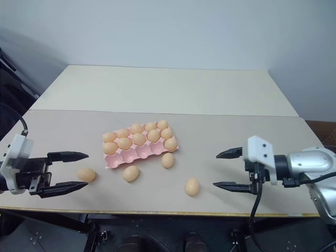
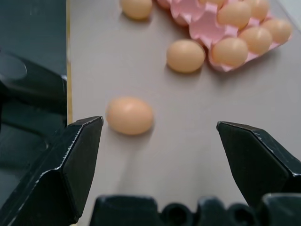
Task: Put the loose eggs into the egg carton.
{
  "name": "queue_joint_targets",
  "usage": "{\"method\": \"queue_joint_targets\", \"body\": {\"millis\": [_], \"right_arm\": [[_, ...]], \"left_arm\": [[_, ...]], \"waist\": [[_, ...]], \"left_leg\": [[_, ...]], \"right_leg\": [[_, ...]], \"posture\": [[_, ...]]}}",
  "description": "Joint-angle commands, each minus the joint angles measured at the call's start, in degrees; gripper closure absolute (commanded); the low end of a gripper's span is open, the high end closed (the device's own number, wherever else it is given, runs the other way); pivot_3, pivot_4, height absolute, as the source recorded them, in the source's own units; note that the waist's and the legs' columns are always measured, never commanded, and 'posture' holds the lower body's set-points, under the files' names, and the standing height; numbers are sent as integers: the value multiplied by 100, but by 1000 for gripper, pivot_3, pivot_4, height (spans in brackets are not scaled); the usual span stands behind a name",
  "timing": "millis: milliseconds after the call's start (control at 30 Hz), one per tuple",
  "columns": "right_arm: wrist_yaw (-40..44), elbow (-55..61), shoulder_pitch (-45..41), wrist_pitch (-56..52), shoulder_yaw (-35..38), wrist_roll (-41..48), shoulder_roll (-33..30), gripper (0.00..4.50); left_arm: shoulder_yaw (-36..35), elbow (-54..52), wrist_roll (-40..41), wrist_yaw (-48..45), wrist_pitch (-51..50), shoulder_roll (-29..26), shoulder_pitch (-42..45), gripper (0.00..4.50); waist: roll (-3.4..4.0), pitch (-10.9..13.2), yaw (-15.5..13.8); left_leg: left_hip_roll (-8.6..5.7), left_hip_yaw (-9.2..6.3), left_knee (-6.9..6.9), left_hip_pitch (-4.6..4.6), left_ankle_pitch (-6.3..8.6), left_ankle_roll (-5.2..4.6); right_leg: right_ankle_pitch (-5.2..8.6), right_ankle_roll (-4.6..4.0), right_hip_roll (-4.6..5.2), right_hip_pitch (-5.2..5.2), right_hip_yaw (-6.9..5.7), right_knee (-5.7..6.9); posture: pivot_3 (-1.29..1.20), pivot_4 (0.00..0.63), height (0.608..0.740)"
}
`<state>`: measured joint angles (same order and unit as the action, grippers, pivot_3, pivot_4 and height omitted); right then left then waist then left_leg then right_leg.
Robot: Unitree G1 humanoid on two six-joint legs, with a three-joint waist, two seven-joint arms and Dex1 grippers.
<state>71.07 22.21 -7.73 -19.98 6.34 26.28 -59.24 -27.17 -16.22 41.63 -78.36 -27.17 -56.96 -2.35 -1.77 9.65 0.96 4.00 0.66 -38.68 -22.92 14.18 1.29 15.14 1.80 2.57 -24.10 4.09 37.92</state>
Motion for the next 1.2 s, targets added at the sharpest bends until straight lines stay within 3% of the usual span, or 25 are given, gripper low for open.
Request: {"method": "queue_joint_targets", "body": {"millis": [33,233,467,567,667,733,967,1200], "right_arm": [[-350,164,-136,240,-634,-629,254,0],[-913,-61,-519,149,-1622,-1530,854,0],[-1041,-384,-805,123,-2120,-1867,1310,0],[-1095,-514,-939,60,-2256,-1966,1490,627],[-1047,-535,-982,17,-2225,-1892,1559,1710],[-1028,-531,-996,38,-2183,-1852,1566,2176],[-1074,-605,-1960,-172,-1951,-1344,2112,2204],[-1653,-2164,-3245,403,-2566,-2186,3235,2204]], "left_arm": [[39,-18,51,-55,95,-9,113,25],[149,-21,47,-98,133,-23,138,25],[89,-100,58,-75,121,-16,39,25],[54,-112,64,-66,119,-31,8,0],[17,-120,67,-53,115,-44,-7,0],[-7,-128,60,-43,125,-43,-22,0],[-112,-123,67,64,171,3,-15,0],[-248,-228,398,636,3,373,217,0]], "waist": [[0,0,17],[0,0,1],[0,0,-17],[0,0,-10],[0,0,-13],[0,0,-14],[0,0,51],[0,0,80]], "left_leg": [[0,0,0,-2,0,0],[-1,1,-1,-5,0,0],[-1,1,-1,-6,0,0],[0,0,-2,-4,0,0],[-1,1,-2,-5,0,0],[0,0,-1,-7,0,0],[0,0,-3,-1,0,0],[1,-2,0,-10,0,0]], "right_leg": [[0,0,0,-2,1,0],[0,0,0,-6,2,2],[0,0,0,-6,1,1],[0,-1,0,-5,1,3],[0,-1,0,-6,1,3],[0,-1,0,-7,1,2],[0,-1,-1,-5,3,8],[0,-1,-1,-9,-1,4]], "posture": [[0,150,740],[0,150,740],[0,150,740],[0,150,740],[0,150,740],[0,150,740],[0,150,740],[0,150,740]]}}
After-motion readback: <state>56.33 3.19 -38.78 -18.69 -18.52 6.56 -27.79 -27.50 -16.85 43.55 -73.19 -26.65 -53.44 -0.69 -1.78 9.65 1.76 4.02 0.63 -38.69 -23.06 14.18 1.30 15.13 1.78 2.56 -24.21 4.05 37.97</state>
